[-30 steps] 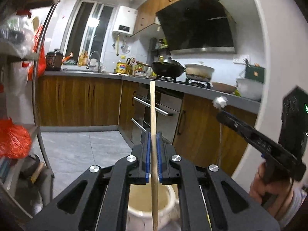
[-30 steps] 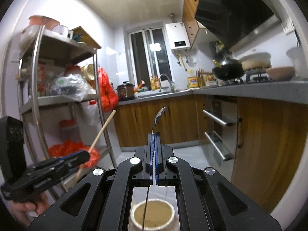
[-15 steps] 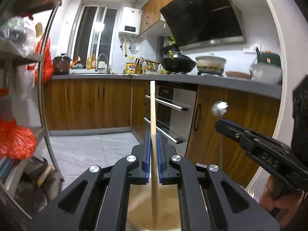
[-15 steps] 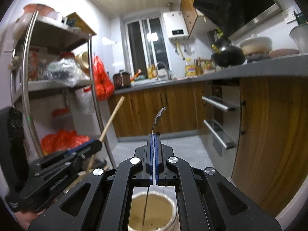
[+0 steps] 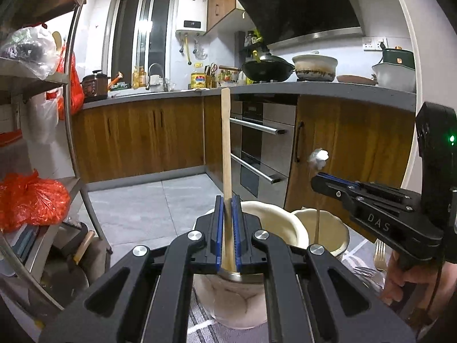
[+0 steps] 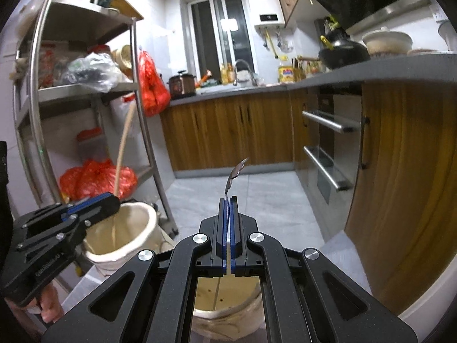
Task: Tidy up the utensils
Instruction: 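Open the right tool over the small pot while the left tool opens over the large pot, then move both tools back over the utensils on the cloth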
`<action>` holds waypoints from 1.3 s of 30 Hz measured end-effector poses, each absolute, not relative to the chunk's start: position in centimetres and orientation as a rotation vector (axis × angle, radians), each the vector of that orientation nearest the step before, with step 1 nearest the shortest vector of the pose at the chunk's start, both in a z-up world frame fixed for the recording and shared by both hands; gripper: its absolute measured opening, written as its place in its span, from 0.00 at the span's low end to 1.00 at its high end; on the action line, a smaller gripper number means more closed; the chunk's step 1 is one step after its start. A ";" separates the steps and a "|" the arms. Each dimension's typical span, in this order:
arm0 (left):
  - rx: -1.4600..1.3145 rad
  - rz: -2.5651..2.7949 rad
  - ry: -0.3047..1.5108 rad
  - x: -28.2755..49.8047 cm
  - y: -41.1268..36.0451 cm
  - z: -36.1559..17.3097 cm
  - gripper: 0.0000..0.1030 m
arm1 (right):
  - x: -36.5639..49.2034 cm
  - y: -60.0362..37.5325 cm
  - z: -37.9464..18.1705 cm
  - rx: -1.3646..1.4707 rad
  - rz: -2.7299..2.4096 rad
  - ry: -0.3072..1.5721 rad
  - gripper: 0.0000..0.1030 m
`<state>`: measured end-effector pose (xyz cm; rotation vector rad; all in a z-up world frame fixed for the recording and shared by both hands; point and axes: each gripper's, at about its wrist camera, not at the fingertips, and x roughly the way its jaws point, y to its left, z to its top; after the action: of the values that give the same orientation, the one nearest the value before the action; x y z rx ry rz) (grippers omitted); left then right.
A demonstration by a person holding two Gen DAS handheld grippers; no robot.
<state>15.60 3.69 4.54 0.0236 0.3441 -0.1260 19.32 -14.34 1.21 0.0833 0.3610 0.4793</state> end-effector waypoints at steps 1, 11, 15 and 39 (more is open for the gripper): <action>0.019 -0.123 0.350 15.7 3.8 4.6 0.06 | 19.3 -14.4 1.2 0.082 0.478 0.363 0.02; 0.014 -0.091 0.357 14.9 4.3 5.3 0.31 | 19.9 -14.2 1.0 0.071 0.477 0.401 0.03; -0.001 -0.092 0.359 14.2 4.8 5.4 0.40 | 20.0 -14.2 1.0 0.072 0.479 0.405 0.07; -0.016 -0.043 0.309 6.7 5.8 5.9 0.94 | 11.4 -19.0 3.7 0.115 0.443 0.251 0.95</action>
<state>6.69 5.80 5.94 -0.0160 0.3095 -0.0432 11.42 -19.01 3.73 0.1149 0.2515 0.4434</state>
